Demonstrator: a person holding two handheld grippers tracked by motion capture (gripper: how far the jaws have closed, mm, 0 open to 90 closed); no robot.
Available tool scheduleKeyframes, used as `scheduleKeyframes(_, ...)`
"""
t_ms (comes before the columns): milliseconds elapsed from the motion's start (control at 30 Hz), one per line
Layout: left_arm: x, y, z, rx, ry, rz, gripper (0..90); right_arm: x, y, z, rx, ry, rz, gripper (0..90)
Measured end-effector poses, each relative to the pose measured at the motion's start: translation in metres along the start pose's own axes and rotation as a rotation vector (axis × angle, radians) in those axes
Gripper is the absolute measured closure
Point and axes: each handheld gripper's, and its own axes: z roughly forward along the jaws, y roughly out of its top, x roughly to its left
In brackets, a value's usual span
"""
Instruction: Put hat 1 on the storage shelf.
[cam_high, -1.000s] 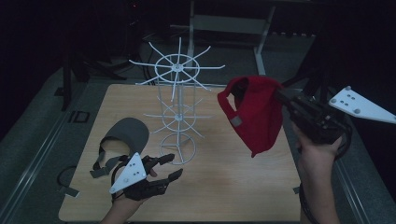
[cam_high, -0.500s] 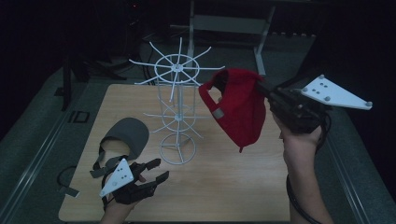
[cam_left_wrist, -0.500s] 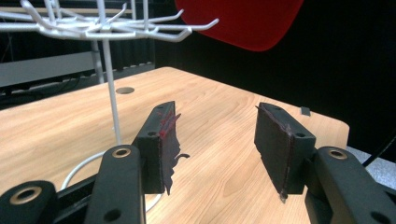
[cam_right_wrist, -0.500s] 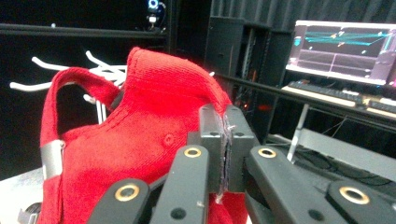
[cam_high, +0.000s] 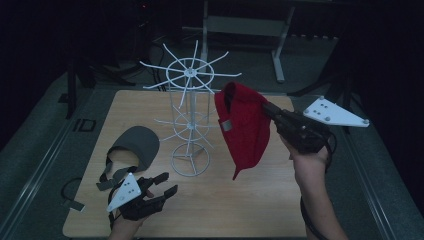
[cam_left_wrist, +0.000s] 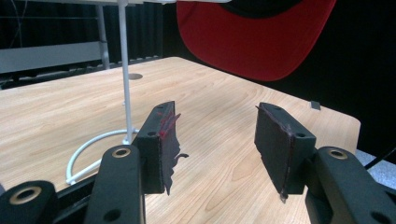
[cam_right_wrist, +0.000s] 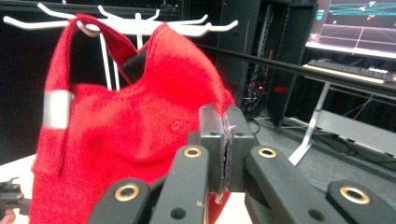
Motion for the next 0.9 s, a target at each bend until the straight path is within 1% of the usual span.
scheduleKeyframes(67, 0.001, -0.001, 0.0, -0.004, 0.004, -0.008, 49.2, -0.001, -0.005, -0.001, -0.007, 0.017, 0.008, 88.4)
scheduleKeyframes(133, 0.001, -0.003, 0.0, -0.007, 0.008, -0.014, 49.2, -0.003, -0.01, -0.003, -0.012, 0.021, 0.014, 88.2)
scheduleKeyframes(167, 0.002, -0.003, 0.0, -0.004, 0.009, -0.014, 49.2, -0.004, -0.012, -0.004, -0.015, 0.031, 0.018, 88.1)
scheduleKeyframes(233, 0.002, -0.005, 0.0, -0.004, 0.009, -0.014, 49.2, -0.005, -0.016, -0.006, -0.013, 0.03, 0.027, 88.0)
scheduleKeyframes(300, 0.003, -0.005, -0.001, -0.004, 0.009, -0.016, 49.1, -0.007, -0.02, -0.008, -0.016, 0.045, 0.032, 86.5)
scheduleKeyframes(367, 0.003, -0.005, -0.001, -0.001, 0.01, -0.016, 49.1, -0.01, -0.025, -0.011, -0.023, 0.068, 0.054, 81.4)
scheduleKeyframes(400, 0.003, -0.006, -0.001, -0.001, 0.009, -0.02, 49.1, -0.011, -0.027, -0.011, -0.021, 0.077, 0.063, 81.2)
scheduleKeyframes(500, 0.003, -0.007, -0.001, 0.003, 0.012, -0.018, 49.0, -0.015, -0.032, -0.014, -0.014, 0.078, 0.073, 77.9)
scheduleKeyframes(567, 0.004, -0.007, -0.001, 0.005, 0.013, -0.02, 49.0, -0.018, -0.036, -0.015, -0.009, 0.09, 0.082, 72.1)
scheduleKeyframes(600, 0.004, -0.008, -0.001, 0.004, 0.015, -0.018, 49.0, -0.018, -0.037, -0.016, -0.008, 0.093, 0.088, 70.6)
scheduleKeyframes(667, 0.004, -0.008, -0.001, 0.003, 0.016, -0.023, 49.0, -0.02, -0.04, -0.019, -0.003, 0.102, 0.09, 64.1)
scheduleKeyframes(900, 0.005, -0.009, -0.001, 0.011, 0.018, -0.024, 49.0, -0.025, -0.047, -0.031, -0.008, 0.104, 0.096, 54.0)
